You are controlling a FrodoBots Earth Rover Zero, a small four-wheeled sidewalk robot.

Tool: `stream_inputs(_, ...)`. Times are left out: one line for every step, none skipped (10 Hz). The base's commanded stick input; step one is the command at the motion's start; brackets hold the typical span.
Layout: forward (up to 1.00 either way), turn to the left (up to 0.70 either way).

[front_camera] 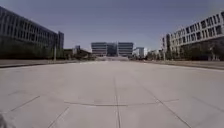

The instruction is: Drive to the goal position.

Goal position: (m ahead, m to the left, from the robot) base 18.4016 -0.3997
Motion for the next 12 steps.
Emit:
stream_inputs(1.00,0.00)
stream_inputs(1.00,0.00)
stream_inputs(1.00,0.00)
stream_inputs(1.00,0.00)
stream_inputs(1.00,0.00)
stream_inputs(1.00,0.00)
stream_inputs(1.00,0.00)
stream_inputs(1.00,0.00)
stream_inputs(1.00,0.00)
stream_inputs(1.00,0.00)
stream_inputs(1.00,0.00)
stream_inputs(1.00,0.00)
